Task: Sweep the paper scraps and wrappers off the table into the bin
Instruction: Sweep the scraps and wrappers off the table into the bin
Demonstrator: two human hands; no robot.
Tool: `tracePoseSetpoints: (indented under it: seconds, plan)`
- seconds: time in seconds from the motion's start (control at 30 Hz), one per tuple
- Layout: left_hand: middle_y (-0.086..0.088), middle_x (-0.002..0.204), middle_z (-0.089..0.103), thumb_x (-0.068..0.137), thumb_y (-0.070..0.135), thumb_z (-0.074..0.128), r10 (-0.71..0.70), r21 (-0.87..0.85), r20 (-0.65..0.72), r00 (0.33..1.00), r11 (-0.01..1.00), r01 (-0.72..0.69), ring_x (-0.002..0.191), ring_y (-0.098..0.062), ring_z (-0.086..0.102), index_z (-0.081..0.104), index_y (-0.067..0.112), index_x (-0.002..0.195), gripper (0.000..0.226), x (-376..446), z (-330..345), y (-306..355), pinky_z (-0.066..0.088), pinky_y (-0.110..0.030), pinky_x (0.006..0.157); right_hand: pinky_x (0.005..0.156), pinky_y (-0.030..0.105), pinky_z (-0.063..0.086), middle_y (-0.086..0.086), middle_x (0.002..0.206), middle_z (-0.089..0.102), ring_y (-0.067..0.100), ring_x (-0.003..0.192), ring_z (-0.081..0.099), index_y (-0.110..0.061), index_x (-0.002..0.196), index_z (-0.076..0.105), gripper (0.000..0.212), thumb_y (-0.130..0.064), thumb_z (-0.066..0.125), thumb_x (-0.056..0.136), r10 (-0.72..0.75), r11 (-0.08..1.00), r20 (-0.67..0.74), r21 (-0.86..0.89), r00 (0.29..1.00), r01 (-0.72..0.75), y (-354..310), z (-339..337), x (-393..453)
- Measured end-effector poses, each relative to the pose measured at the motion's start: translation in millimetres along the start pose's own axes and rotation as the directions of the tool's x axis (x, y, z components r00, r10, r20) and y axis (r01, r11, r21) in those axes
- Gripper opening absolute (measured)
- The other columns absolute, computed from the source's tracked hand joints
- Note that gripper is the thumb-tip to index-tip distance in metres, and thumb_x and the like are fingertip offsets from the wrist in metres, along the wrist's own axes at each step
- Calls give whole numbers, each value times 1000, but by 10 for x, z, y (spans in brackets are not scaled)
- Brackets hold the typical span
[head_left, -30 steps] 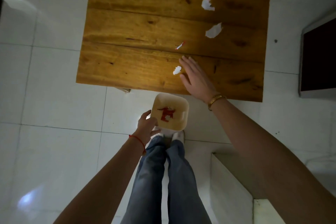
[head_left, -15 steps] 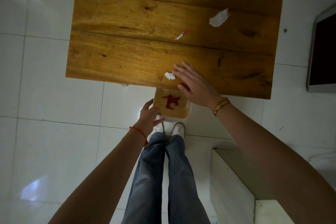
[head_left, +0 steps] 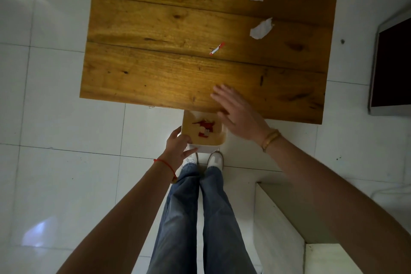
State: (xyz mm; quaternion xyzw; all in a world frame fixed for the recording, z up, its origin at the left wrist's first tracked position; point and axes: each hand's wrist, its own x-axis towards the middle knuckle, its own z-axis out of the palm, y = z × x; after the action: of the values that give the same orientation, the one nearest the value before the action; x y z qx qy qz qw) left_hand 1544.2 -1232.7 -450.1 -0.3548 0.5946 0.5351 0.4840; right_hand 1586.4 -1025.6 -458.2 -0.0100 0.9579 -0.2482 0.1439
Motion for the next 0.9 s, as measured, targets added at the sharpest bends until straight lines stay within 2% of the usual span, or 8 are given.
tracePoseSetpoints:
  seconds: [0.2,0.33,0.43,0.53,0.67,0.8,0.9]
  plan:
    - [-17,137,54,87,-11,45,6,-15,-8,1000,1000,-6,126,-37,53,43,10,143,60,59,10,-6,49,-52,101,125,39,5,2,166,6,18,153,0,-16,157,13,58,-32,33,105,197,979,-62,61,978,-194,252,-352,759]
    - [-16,137,55,87,-11,46,0,-22,-12,1000,1000,0,126,-36,54,43,12,144,62,96,22,13,49,-52,101,124,34,0,3,166,2,18,153,-2,-14,157,9,59,-34,31,106,243,970,-24,13,970,-242,345,-416,1091]
    - [-16,137,54,87,-11,46,-5,-10,-15,1000,1000,4,126,-36,53,42,13,144,62,111,18,31,49,-52,101,125,37,1,4,166,4,19,153,-1,-13,157,12,58,-34,30,106,203,979,21,-24,979,-203,318,-356,1093]
    - [-16,138,54,89,-9,47,-7,0,-10,1000,1000,7,126,-36,53,41,14,145,61,95,6,40,49,-53,101,125,41,5,5,165,8,20,153,2,-13,156,14,56,-34,28,106,99,993,27,-63,995,-97,204,-211,860]
    - [-16,139,53,89,-7,47,-12,25,5,1000,1000,12,126,-36,54,41,14,145,59,51,-15,41,50,-52,100,125,38,0,1,165,3,17,152,-4,-17,156,9,56,-41,17,106,4,994,110,-110,994,9,18,81,371]
    - [-17,138,52,88,-8,49,-21,17,-20,1000,1000,21,124,-36,54,42,12,144,60,-26,-10,-3,50,-52,100,124,35,-4,0,165,2,15,152,-7,-18,156,7,56,-41,19,107,-21,995,144,-90,989,34,-171,330,-67]
    - [-17,136,53,88,-8,49,-26,23,-21,999,999,27,122,-37,55,42,11,143,59,-102,-15,-80,50,-52,99,124,34,0,1,165,7,14,152,-4,-16,157,9,55,-37,19,106,-58,997,201,-31,978,66,-309,433,-334]
